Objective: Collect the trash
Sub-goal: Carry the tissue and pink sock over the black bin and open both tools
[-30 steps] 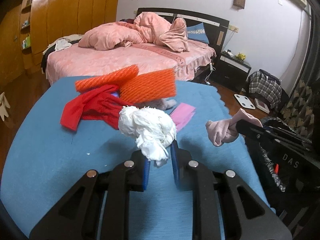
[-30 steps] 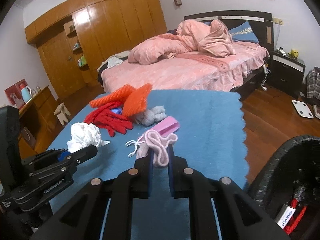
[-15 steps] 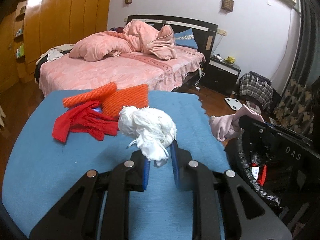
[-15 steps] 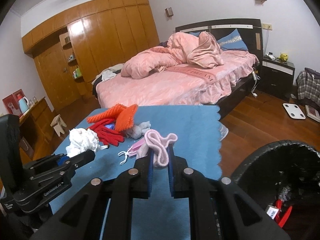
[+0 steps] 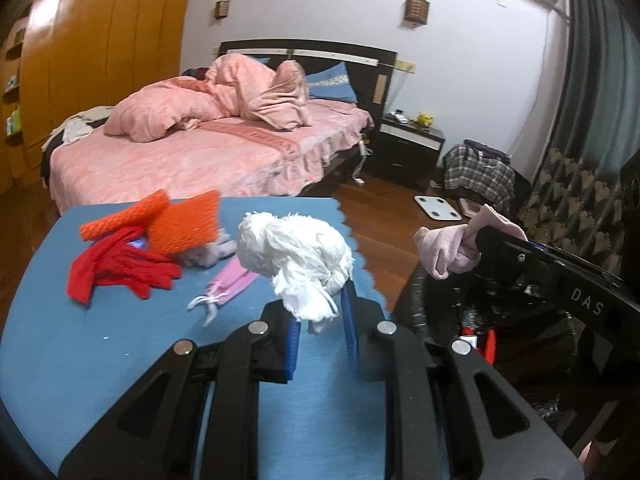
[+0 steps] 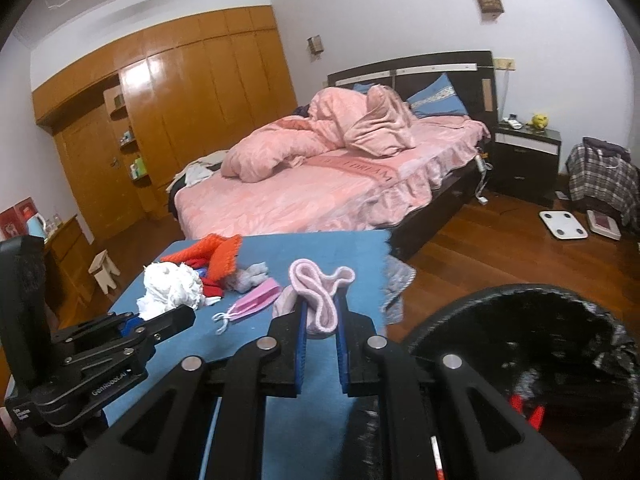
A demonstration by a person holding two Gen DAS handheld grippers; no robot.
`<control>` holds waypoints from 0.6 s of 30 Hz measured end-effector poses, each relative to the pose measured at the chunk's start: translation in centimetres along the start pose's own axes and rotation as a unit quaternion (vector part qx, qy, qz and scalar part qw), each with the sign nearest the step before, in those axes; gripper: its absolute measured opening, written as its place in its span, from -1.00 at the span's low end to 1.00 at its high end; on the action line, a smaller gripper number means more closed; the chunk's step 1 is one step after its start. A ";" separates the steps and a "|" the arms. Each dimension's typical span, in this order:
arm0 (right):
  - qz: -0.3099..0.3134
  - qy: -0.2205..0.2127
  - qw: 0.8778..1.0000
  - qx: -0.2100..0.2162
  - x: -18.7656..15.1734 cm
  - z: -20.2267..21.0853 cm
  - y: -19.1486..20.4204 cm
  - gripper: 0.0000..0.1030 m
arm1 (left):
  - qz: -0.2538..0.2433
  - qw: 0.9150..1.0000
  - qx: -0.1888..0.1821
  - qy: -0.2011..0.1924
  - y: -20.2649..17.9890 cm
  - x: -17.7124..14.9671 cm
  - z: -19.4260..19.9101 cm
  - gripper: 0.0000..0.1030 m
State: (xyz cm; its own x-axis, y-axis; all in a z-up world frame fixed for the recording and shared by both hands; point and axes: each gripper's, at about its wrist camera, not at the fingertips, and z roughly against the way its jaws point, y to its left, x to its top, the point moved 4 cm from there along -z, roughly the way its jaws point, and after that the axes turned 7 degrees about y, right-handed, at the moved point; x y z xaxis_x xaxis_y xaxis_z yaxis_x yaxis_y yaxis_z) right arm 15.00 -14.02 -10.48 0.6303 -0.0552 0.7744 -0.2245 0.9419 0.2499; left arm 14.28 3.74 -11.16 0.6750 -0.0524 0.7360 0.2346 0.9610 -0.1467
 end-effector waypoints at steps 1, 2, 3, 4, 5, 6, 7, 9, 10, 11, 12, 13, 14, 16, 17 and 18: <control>-0.002 -0.002 1.000 -0.005 0.0 0.4 -0.4 -0.75 | -0.004 1.000 -0.005 -0.001 -0.7 0.1 -0.1 -0.65; -0.003 -0.004 1.000 -0.009 0.0 0.7 -0.9 -0.75 | -0.007 1.000 -0.009 -0.002 -1.2 0.2 -0.2 -0.65; -0.005 -0.006 1.000 -0.014 -0.1 1.2 -1.4 -0.75 | -0.011 1.000 -0.015 -0.002 -2.0 0.3 -0.3 -0.65; -0.007 -0.007 1.000 -0.017 -0.2 1.5 -1.8 -0.75 | -0.013 1.000 -0.018 -0.002 -2.4 0.3 -0.4 -0.65; -0.009 -0.008 1.000 -0.023 -0.2 1.9 -2.3 -0.75 | -0.017 1.000 -0.025 -0.003 -3.1 0.4 -0.5 -0.65; -0.014 -0.009 0.999 -0.030 -0.4 2.4 -3.1 -0.75 | -0.021 0.999 -0.031 -0.004 -3.8 0.5 -0.6 -0.65; -0.017 -0.009 0.999 -0.035 -0.5 2.7 -3.6 -0.75 | -0.025 0.999 -0.037 -0.003 -4.4 0.5 -0.8 -0.65; -0.029 -0.013 0.998 -0.052 -0.8 3.6 -5.3 -0.75 | -0.035 0.998 -0.052 -0.001 -6.0 0.6 -1.2 -0.65; -0.033 -0.013 0.998 -0.057 -0.9 3.9 -5.9 -0.75 | -0.040 0.998 -0.057 -0.001 -6.7 0.6 -1.4 -0.65; -0.037 -0.014 0.997 -0.065 -1.1 4.3 -6.6 -0.75 | -0.047 0.997 -0.065 0.000 -7.6 0.7 -1.6 -0.65; -0.043 -0.014 0.996 -0.074 -1.3 4.8 -7.5 -0.75 | -0.053 0.996 -0.073 0.002 -8.5 0.7 -1.9 -0.65; -0.046 -0.014 0.996 -0.079 -1.4 5.0 -8.1 -0.75 | -0.058 0.995 -0.079 0.003 -9.2 0.7 -2.2 -0.65; -0.050 -0.014 0.995 -0.087 -1.7 5.4 -8.8 -0.75 | -0.064 0.994 -0.086 0.005 -10.1 0.6 -2.4 -0.65; -0.059 -0.014 0.993 -0.101 -2.2 6.1 -10.3 -0.75 | -0.075 0.992 -0.099 0.008 -11.7 0.6 -2.9 -0.65; -0.062 -0.013 0.992 -0.106 -2.3 6.3 -10.9 -0.75 | -0.080 0.991 -0.106 0.011 -12.6 0.6 -3.3 -0.65; -0.065 -0.013 0.992 -0.111 -2.5 6.4 -11.3 -0.75 | -0.084 0.990 -0.113 0.013 -13.6 0.5 -3.6 -0.65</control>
State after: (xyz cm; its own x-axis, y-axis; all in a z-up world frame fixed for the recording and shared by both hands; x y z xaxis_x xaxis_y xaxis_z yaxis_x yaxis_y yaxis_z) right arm 11.22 -26.68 -11.52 0.6235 -0.1865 0.7592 0.0283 0.9759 0.2165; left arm 13.96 -10.30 -11.15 0.6298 -0.2170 0.7459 0.4947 0.8524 -0.1697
